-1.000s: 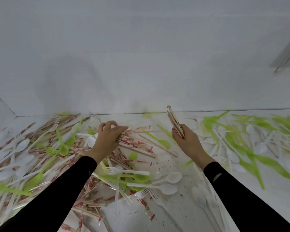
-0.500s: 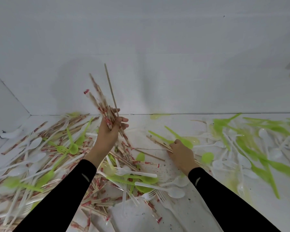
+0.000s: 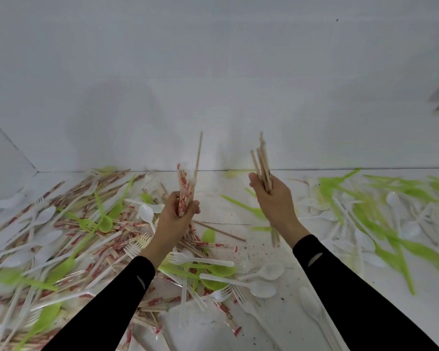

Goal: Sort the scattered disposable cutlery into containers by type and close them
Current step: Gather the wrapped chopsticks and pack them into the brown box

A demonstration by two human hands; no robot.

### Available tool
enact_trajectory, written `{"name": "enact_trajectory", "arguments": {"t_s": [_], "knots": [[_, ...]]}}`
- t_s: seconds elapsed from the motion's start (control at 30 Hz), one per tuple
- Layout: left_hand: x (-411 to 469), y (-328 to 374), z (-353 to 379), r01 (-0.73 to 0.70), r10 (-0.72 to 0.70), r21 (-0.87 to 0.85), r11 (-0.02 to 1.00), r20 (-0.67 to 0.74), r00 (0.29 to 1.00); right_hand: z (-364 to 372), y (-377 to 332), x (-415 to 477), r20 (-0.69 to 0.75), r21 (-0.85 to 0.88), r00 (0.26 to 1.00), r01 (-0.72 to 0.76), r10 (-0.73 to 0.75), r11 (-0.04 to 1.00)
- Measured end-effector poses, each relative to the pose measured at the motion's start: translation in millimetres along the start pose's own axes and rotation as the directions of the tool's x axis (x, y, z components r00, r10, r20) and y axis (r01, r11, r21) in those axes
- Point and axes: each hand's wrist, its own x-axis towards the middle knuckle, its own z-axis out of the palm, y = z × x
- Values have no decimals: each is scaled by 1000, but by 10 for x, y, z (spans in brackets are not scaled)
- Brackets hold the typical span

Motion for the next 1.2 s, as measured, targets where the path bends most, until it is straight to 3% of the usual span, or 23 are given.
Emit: {"name": "enact_trajectory", "arguments": {"t_s": [0.13,0.4,0.57,0.67,0.83,0.9,0.97,1.03,1.1,1.2], "knots": [[4,4,-21,35,-39,-88,996,-48,998,-48,-120,21,-38,288,993,-95,111,953],[87,-57,-94,34,-36,-81,996,-29,999,77,70,-118,36,241,988,-157,153,958],[77,83,-48,-28,24,-147,989,-28,999,66,40,-55,-24,403,987,-135,157,905],[29,186,59,-60,58,60,996,29,998,34,37,-47,-61,470,978,-148,199,870],[-25,172,290,-143,76,178,974,342,937,32,-36,-92,-39,604,972,-162,232,780],[7,84,361,-205,61,316,926,410,910,9,-54,-92,-57,599,972,-151,230,786],[65,-13,398,-286,65,519,805,402,913,-49,-56,-82,-91,586,972,-125,218,800],[146,-89,371,-269,39,681,681,333,942,-130,-38,-74,-114,524,974,-109,197,845],[222,-138,294,-179,-44,743,645,269,962,-173,0,-72,-88,411,983,-112,162,905],[294,-154,284,-141,-195,779,611,321,927,-161,73,-99,-20,152,996,-78,82,985]]}}
